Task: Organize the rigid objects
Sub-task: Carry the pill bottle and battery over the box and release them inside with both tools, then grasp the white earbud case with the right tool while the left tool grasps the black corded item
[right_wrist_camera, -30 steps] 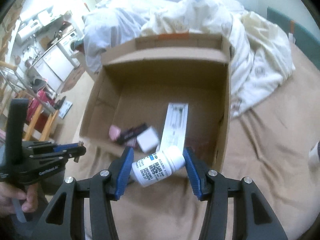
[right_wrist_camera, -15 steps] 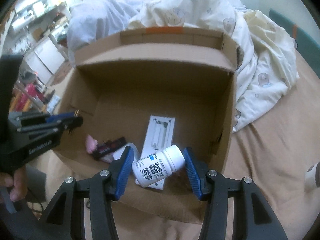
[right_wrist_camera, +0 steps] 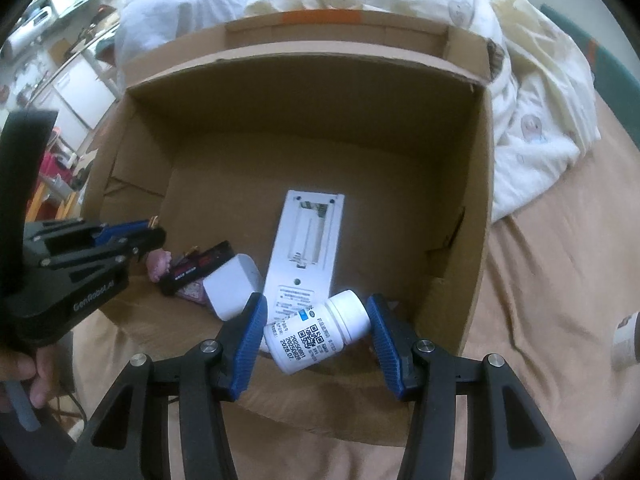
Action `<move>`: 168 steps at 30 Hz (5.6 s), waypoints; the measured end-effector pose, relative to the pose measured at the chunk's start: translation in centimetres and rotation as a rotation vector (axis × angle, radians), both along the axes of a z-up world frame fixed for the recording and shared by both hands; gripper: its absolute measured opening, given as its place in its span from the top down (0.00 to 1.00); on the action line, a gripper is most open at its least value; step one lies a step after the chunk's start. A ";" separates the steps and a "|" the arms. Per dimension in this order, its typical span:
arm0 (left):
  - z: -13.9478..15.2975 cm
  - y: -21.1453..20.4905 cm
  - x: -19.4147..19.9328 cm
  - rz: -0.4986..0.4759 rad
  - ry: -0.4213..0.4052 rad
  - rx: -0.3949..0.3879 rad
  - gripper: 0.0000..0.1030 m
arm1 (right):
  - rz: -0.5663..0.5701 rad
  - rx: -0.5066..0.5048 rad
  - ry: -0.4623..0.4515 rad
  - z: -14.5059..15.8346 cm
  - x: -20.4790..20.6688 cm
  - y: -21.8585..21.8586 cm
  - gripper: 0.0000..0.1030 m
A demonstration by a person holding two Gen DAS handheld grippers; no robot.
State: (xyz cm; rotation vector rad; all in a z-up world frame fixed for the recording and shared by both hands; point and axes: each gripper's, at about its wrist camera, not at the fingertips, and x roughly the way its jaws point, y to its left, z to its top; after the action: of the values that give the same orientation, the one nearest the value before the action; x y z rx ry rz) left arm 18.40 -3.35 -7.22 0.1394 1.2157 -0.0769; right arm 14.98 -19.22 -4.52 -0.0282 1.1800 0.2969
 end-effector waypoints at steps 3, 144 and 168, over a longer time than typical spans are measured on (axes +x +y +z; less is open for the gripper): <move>-0.3 0.0 0.1 0.000 0.003 0.008 0.91 | -0.011 0.003 0.009 -0.2 0.1 -0.2 0.47; -3.9 -0.9 -8.2 0.062 0.216 -0.082 0.21 | -0.263 0.288 0.153 -1.7 -10.8 -4.6 0.78; -3.0 0.2 -9.9 0.074 0.204 -0.055 0.81 | -0.228 0.293 0.109 -0.7 -10.3 -3.7 0.78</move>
State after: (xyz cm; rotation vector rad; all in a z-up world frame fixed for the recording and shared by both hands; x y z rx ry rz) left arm 8.48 -3.12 -10.20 0.0390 1.4199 -0.0608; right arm 4.66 -22.95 -5.24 0.3800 1.2245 0.2695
